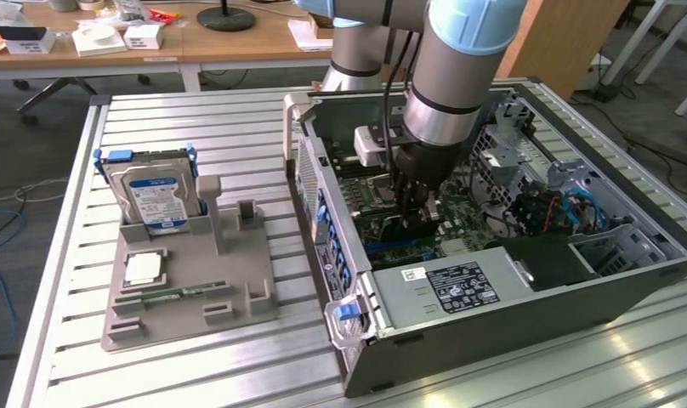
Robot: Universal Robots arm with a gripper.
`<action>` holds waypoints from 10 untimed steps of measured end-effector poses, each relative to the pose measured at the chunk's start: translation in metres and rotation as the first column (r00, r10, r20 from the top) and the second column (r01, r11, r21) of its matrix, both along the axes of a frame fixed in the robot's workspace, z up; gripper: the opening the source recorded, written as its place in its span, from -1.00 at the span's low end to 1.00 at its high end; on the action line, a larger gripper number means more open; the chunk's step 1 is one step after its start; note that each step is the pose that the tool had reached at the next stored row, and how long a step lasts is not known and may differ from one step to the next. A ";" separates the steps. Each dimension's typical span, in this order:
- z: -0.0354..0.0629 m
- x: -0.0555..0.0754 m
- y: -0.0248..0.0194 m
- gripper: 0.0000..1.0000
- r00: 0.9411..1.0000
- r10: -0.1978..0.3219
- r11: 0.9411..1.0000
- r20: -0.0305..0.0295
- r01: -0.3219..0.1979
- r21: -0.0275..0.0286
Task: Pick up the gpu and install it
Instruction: 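Insert the gpu into the slot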
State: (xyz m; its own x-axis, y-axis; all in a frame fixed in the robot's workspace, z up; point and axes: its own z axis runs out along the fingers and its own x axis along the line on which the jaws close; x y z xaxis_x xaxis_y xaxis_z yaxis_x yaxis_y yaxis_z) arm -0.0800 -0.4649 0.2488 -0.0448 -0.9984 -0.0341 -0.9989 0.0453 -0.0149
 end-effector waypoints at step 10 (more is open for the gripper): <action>-0.0002 0.000 0.0000 -0.47 1.000 0.000 1.000 0.000 0.000 0.000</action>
